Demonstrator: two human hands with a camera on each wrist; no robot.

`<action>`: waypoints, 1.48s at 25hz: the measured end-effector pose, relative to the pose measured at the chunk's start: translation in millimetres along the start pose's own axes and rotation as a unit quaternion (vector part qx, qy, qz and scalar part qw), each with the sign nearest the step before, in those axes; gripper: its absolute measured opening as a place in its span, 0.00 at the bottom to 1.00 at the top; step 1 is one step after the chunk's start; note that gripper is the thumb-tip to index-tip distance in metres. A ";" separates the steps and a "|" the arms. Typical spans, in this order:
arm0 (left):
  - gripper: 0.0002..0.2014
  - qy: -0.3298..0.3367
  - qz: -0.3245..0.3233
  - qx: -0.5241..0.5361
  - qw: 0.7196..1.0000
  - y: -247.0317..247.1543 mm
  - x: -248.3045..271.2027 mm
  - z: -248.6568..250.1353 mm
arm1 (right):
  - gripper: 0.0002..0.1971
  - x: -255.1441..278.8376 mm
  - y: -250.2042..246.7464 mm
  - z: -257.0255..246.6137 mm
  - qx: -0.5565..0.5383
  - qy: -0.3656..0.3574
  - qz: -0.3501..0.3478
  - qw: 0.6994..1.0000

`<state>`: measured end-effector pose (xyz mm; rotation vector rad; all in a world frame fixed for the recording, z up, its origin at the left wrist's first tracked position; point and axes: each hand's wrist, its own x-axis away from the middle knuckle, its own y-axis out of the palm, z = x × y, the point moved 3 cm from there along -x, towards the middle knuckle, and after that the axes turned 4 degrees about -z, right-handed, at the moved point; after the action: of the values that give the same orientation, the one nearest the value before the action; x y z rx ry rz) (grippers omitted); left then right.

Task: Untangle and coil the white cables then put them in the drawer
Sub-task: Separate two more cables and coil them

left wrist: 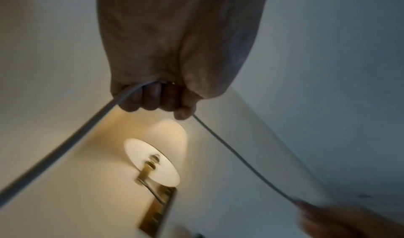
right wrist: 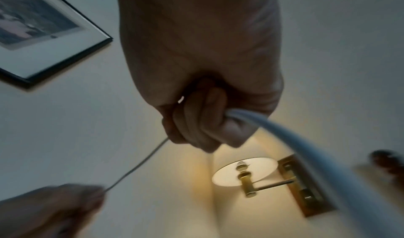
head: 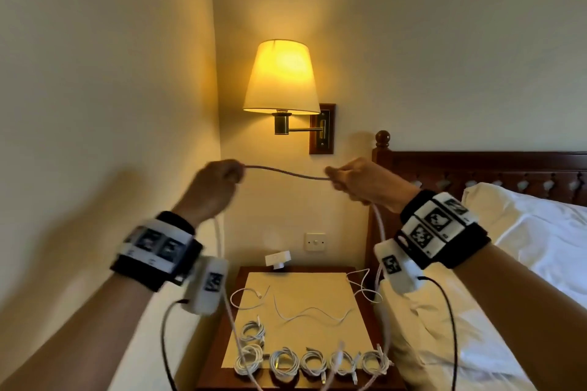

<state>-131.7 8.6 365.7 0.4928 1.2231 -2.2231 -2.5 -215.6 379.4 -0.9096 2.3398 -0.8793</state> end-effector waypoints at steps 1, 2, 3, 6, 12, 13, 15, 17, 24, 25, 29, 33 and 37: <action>0.16 -0.050 0.008 -0.009 0.999 -15.0 4.3 -17.0 | 0.20 7.6 -7.4 9.6 -0.008 0.009 0.010 1.000; 0.14 -0.088 -0.002 -0.034 0.996 -25.6 6.8 -25.8 | 0.20 12.3 -12.7 15.3 -0.015 0.007 0.021 1.000; 0.14 -0.108 -0.021 -0.060 0.992 -30.6 6.1 -27.8 | 0.20 12.0 -14.5 15.6 -0.003 -0.004 0.032 0.999; 0.21 -0.026 -0.044 -0.051 0.997 -13.6 0.9 18.5 | 0.19 -4.4 -1.3 -8.5 0.023 -0.071 0.070 0.995; 0.14 0.037 -0.056 0.006 0.998 17.4 7.4 57.0 | 0.20 -17.9 17.5 -25.6 -0.045 -0.089 -0.010 0.995; 0.15 -0.004 -0.041 -0.023 0.999 5.3 7.4 41.0 | 0.21 -13.2 15.7 -11.5 -0.039 -0.069 -0.018 0.997; 0.14 -0.113 -0.027 -0.084 0.990 -18.1 8.5 8.9 | 0.21 -4.3 9.1 17.0 -0.033 -0.029 0.002 0.999; 0.11 -0.143 -0.024 -0.077 0.986 -24.8 11.5 3.1 | 0.20 -4.1 7.2 29.5 -0.037 -0.031 0.049 0.998; 0.13 -0.028 -0.028 0.066 0.997 27.9 3.3 52.7 | 0.21 -28.1 25.1 -8.3 -0.031 -0.146 0.054 0.987; 0.13 -0.056 0.043 0.034 0.997 13.5 1.4 34.3 | 0.21 -27.6 21.2 5.2 -0.022 -0.133 0.044 0.990; 0.13 -0.129 0.142 -0.103 0.976 -29.9 2.9 -10.0 | 0.14 -20.3 19.2 47.0 0.026 -0.108 0.021 0.994; 0.24 -0.009 0.000 -0.098 0.995 23.2 2.6 45.2 | 0.11 -25.4 39.9 12.7 -0.012 -0.151 0.063 0.986; 0.08 0.041 -0.162 -0.135 0.977 25.9 20.0 54.9 | 0.11 -22.7 34.6 19.2 -0.047 -0.133 0.085 0.986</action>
<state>-134.2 -55.2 366.3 0.2944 1.7225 -2.2628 10.2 -186.9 346.3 -0.7964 2.2003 -0.5473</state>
